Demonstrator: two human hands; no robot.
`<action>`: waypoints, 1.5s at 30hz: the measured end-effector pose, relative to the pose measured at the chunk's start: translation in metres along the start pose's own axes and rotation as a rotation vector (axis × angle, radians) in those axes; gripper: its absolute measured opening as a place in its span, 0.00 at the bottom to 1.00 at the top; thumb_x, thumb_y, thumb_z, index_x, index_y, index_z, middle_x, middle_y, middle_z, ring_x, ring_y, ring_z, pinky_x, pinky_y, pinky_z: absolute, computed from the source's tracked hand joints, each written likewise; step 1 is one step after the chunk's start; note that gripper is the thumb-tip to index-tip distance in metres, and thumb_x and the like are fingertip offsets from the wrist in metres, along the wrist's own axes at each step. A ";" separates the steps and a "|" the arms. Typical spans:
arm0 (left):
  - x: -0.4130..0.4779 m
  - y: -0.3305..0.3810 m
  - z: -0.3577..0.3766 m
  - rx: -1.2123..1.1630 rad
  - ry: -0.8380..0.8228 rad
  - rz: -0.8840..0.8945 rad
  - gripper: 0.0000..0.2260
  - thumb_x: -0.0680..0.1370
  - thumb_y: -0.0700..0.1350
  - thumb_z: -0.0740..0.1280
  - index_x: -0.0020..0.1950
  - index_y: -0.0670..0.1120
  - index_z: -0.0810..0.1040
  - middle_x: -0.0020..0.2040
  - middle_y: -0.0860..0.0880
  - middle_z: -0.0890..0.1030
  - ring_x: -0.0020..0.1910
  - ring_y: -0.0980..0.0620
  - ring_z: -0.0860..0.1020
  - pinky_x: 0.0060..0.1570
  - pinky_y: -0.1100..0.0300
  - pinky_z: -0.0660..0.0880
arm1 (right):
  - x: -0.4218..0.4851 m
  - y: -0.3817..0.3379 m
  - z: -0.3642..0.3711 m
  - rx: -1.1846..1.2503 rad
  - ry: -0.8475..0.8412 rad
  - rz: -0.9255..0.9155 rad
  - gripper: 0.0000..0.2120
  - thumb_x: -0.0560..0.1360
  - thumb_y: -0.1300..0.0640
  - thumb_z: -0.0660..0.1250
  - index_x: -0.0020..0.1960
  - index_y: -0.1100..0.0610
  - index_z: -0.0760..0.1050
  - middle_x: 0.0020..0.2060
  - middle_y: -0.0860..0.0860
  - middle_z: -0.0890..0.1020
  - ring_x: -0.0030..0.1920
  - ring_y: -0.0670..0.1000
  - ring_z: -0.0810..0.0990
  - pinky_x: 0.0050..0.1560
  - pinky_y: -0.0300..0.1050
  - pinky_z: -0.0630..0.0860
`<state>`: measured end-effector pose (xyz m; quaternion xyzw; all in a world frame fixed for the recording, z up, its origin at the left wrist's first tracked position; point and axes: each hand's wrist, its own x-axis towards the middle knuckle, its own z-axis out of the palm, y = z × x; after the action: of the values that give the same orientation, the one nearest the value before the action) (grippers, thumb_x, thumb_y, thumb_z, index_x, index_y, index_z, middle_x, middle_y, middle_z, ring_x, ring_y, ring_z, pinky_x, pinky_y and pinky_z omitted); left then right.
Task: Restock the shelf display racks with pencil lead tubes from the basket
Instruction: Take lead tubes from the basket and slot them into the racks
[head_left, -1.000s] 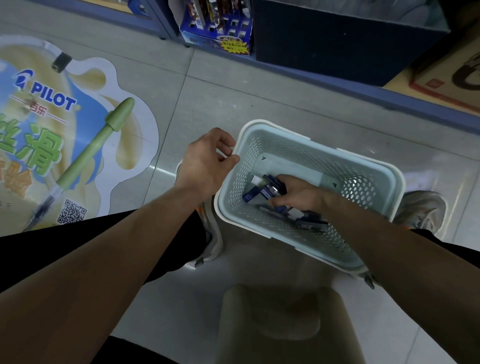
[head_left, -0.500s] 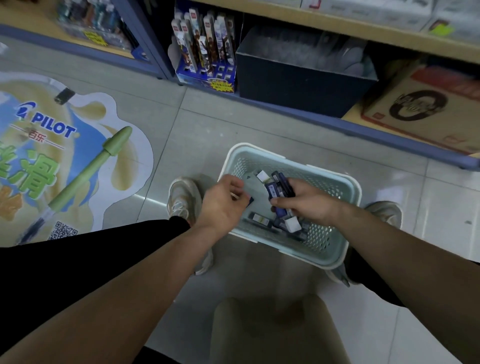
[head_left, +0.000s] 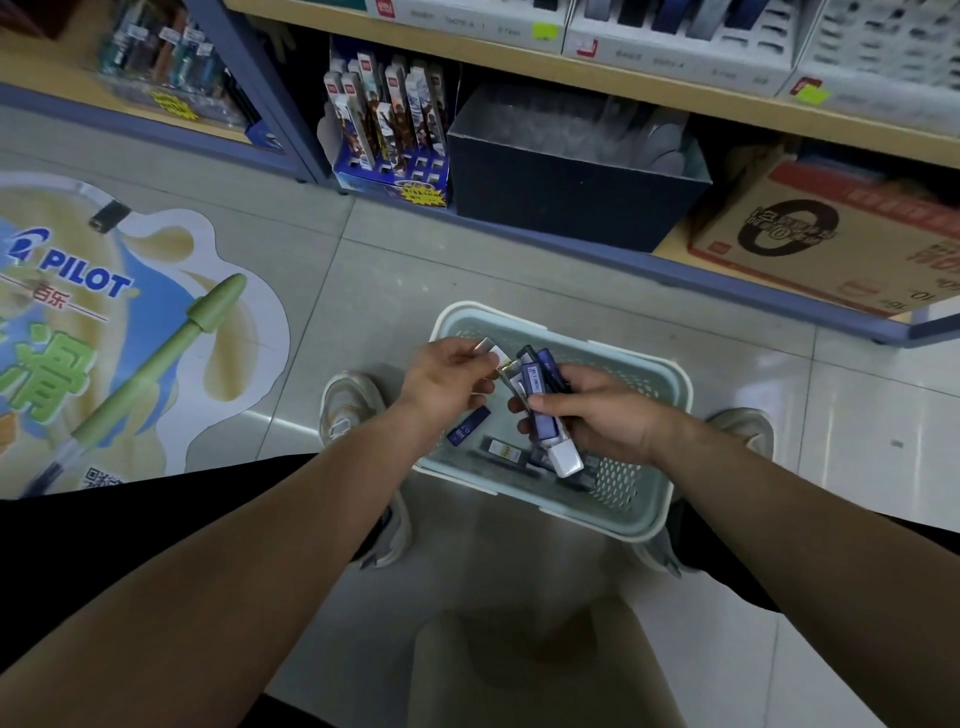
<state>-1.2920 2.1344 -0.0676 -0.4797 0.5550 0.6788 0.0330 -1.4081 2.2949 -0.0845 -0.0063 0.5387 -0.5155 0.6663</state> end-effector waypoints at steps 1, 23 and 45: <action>0.001 -0.001 0.002 -0.003 0.017 -0.005 0.02 0.80 0.42 0.69 0.51 0.43 0.80 0.42 0.46 0.81 0.39 0.50 0.79 0.42 0.58 0.79 | 0.001 0.001 0.000 0.018 -0.004 0.009 0.28 0.68 0.61 0.74 0.67 0.60 0.72 0.55 0.60 0.82 0.50 0.58 0.84 0.48 0.51 0.80; 0.013 -0.032 0.041 -0.126 0.065 -0.185 0.07 0.83 0.43 0.62 0.52 0.46 0.81 0.48 0.41 0.85 0.48 0.40 0.83 0.52 0.42 0.80 | 0.009 0.013 -0.029 -0.049 0.168 -0.086 0.17 0.76 0.68 0.68 0.63 0.58 0.75 0.55 0.56 0.84 0.56 0.56 0.83 0.53 0.50 0.80; 0.028 -0.061 0.072 -0.360 0.018 -0.186 0.14 0.84 0.46 0.61 0.67 0.40 0.74 0.53 0.43 0.83 0.44 0.52 0.84 0.38 0.60 0.80 | 0.033 0.026 -0.005 -0.389 0.447 -0.182 0.09 0.75 0.57 0.74 0.55 0.52 0.81 0.41 0.46 0.85 0.34 0.39 0.81 0.35 0.35 0.72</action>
<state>-1.3164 2.2007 -0.1364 -0.5329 0.3782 0.7569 0.0042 -1.3981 2.2873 -0.1246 -0.0685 0.7576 -0.4488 0.4690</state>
